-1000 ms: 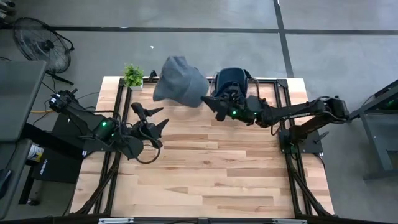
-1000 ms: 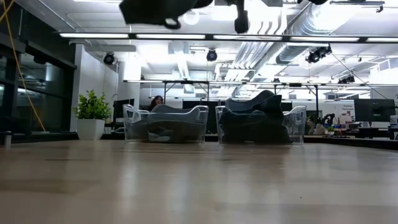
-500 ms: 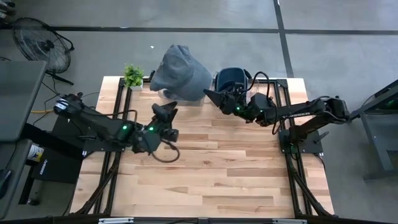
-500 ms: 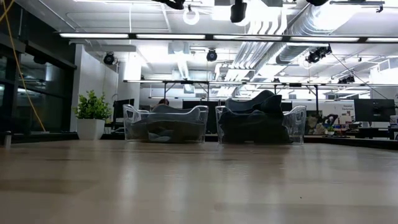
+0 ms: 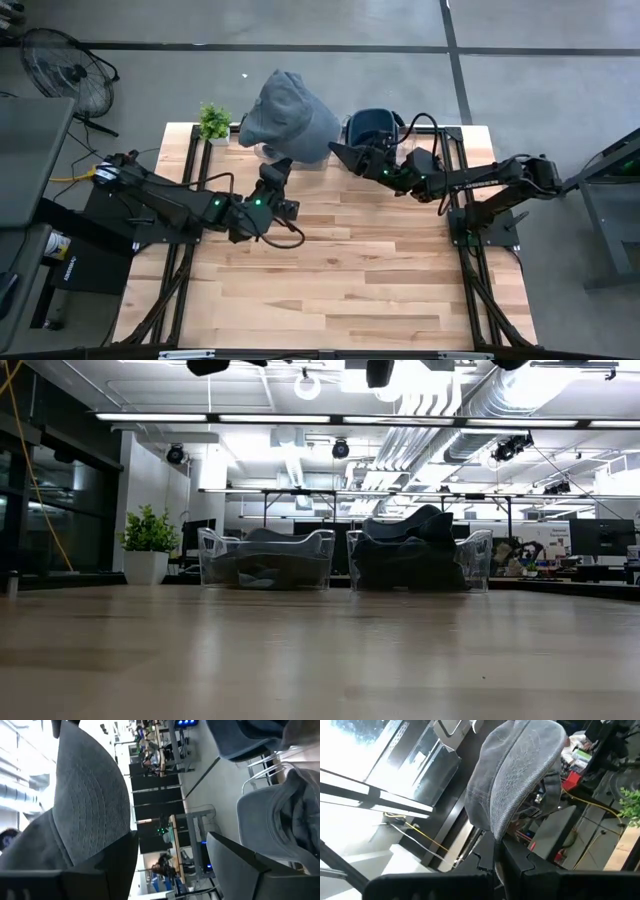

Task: Pick & Place hat
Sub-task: Put the gray cap into the left transparent bin

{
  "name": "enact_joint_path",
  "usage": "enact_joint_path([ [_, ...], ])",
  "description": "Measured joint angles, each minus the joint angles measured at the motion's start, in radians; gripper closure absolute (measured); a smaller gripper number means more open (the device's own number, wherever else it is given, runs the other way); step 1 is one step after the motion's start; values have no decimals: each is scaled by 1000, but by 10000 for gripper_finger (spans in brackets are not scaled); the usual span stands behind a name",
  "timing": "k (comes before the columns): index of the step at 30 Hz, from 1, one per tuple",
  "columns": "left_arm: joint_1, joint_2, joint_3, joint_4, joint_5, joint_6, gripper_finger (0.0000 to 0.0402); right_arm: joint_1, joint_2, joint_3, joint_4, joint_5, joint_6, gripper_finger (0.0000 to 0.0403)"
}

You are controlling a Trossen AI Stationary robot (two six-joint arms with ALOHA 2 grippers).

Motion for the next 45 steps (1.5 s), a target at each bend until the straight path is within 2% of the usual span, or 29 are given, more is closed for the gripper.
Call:
enact_joint_path([
  [7,3,1,0,28,-9,2,170,-22,0,0,-16,7,8,400],
  [19,3,0,0,29,-13,0,170,-144,0,0,-40,-93,51,400],
  [32,96,0,0,30,4,26,170,-146,0,0,-77,-121,72,400],
  [45,115,0,0,113,41,79,170,-146,0,0,-77,-147,136,400],
])
